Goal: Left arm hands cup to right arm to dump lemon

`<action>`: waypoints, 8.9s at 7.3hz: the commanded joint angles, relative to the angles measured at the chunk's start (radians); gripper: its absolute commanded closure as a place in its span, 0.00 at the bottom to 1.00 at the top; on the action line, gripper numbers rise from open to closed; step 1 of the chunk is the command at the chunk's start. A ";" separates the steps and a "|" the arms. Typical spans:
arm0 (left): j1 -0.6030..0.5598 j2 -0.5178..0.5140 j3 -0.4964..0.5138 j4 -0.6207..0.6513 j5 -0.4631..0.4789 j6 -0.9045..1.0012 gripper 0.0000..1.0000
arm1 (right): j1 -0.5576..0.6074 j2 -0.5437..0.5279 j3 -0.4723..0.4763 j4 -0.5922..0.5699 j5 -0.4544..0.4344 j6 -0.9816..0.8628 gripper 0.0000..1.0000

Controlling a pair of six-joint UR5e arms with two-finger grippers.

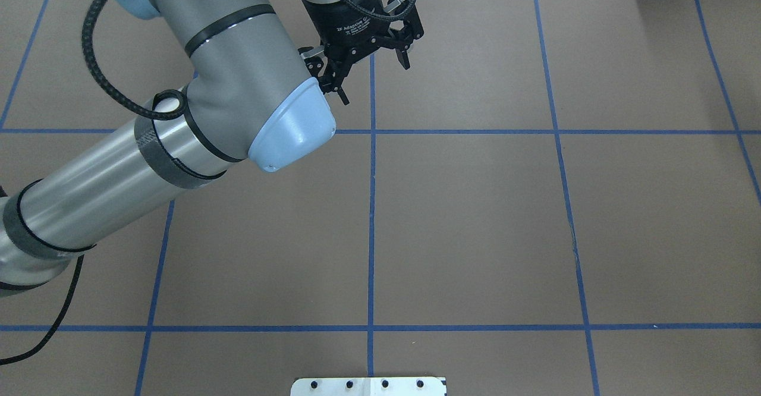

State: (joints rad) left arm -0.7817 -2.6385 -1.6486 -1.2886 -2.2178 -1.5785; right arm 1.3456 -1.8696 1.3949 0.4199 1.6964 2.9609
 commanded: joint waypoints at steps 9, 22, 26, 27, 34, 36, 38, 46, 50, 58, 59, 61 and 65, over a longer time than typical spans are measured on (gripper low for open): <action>-0.016 -0.001 0.036 -0.006 0.089 0.079 0.00 | -0.650 0.392 0.059 -0.597 -0.593 -1.437 0.91; 0.102 -0.029 0.102 0.072 0.125 0.078 0.11 | -1.125 0.983 0.020 -1.618 -1.393 -1.570 0.85; 0.111 -0.028 0.104 0.071 0.127 0.077 0.25 | -1.125 1.006 0.035 -1.583 -1.382 -1.570 0.84; 0.110 -0.026 0.104 0.072 0.127 0.077 0.29 | -1.125 1.004 0.036 -1.577 -1.382 -1.570 0.84; 0.108 -0.025 0.104 0.074 0.129 0.077 0.62 | -1.117 0.994 0.056 -1.561 -1.376 -1.574 0.82; 0.105 -0.028 0.101 0.074 0.127 0.077 0.96 | -1.117 0.989 0.056 -1.561 -1.376 -1.573 0.82; 0.105 -0.031 0.098 0.075 0.124 0.075 1.00 | -1.117 0.989 0.064 -1.561 -1.374 -1.574 0.81; 0.041 -0.057 0.037 0.104 0.113 0.077 1.00 | -1.180 0.858 0.047 -1.479 -1.324 -1.579 0.00; -0.001 0.196 -0.276 0.198 0.099 0.295 1.00 | -1.087 0.740 0.084 -1.198 -1.061 -1.862 0.00; -0.255 0.866 -0.510 0.064 -0.005 1.102 1.00 | -0.485 0.489 0.190 -1.204 -0.008 -2.150 0.00; -0.295 0.927 -0.496 0.017 -0.020 1.171 1.00 | -0.402 0.454 0.190 -1.207 0.109 -2.178 0.00; -0.370 0.989 -0.456 0.003 -0.029 1.328 1.00 | -0.236 0.379 0.206 -1.219 0.312 -2.279 0.00; -0.419 1.106 -0.418 -0.017 -0.057 1.474 1.00 | -0.030 0.253 0.243 -1.329 0.587 -2.433 0.00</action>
State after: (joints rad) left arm -1.1974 -1.5541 -2.0759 -1.2986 -2.2733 -0.1155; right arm 1.2764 -1.5842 1.6334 -0.8847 2.2080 0.5402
